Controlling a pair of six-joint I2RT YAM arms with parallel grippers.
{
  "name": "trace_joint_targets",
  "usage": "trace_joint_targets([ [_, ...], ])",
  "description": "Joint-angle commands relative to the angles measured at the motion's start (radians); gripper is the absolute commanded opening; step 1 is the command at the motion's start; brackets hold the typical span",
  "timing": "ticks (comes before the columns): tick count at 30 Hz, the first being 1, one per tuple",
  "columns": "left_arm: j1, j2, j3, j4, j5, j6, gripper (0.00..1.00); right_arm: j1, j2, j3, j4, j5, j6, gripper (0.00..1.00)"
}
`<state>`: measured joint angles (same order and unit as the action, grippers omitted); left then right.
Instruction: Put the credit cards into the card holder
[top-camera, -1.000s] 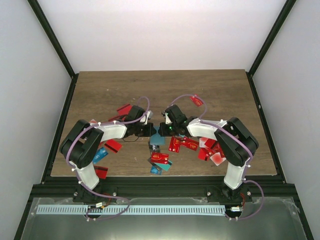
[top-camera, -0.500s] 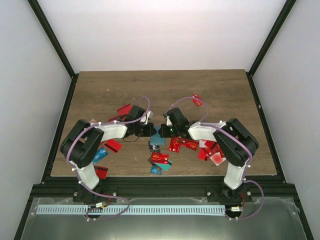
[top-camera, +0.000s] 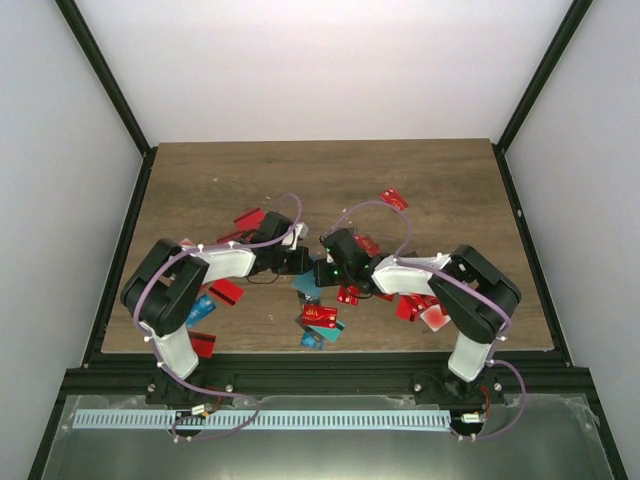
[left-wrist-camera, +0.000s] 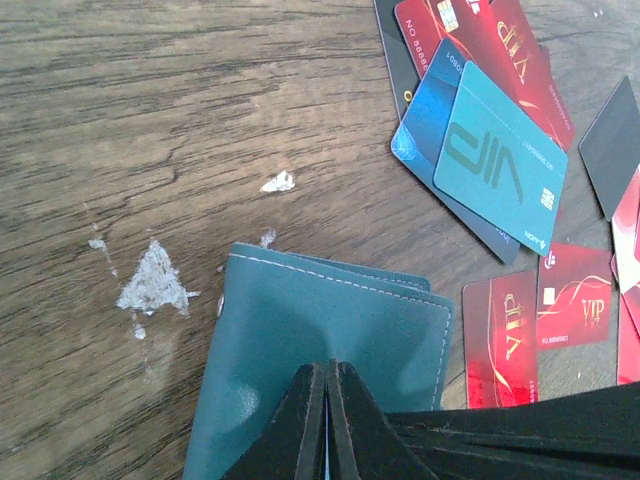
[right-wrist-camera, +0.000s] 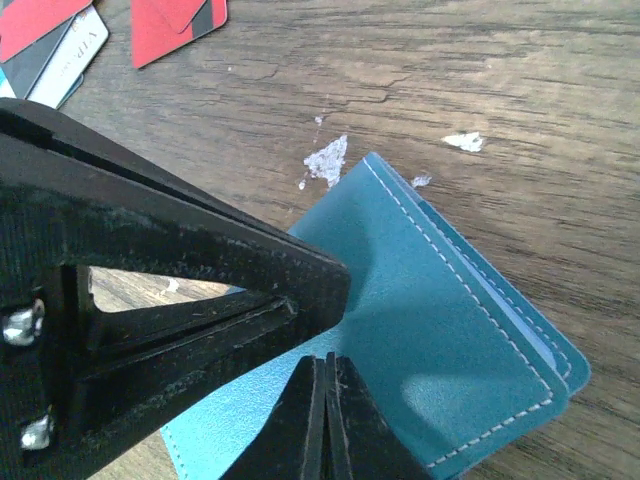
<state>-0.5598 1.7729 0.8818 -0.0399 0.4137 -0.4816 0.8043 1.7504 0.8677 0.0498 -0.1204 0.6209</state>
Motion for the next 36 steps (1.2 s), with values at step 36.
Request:
trace_joint_targets([
  [36, 0.000, -0.062, -0.091, 0.059, -0.040, -0.041, 0.04, 0.497, 0.093, -0.207, -0.081, 0.748, 0.185, 0.01],
])
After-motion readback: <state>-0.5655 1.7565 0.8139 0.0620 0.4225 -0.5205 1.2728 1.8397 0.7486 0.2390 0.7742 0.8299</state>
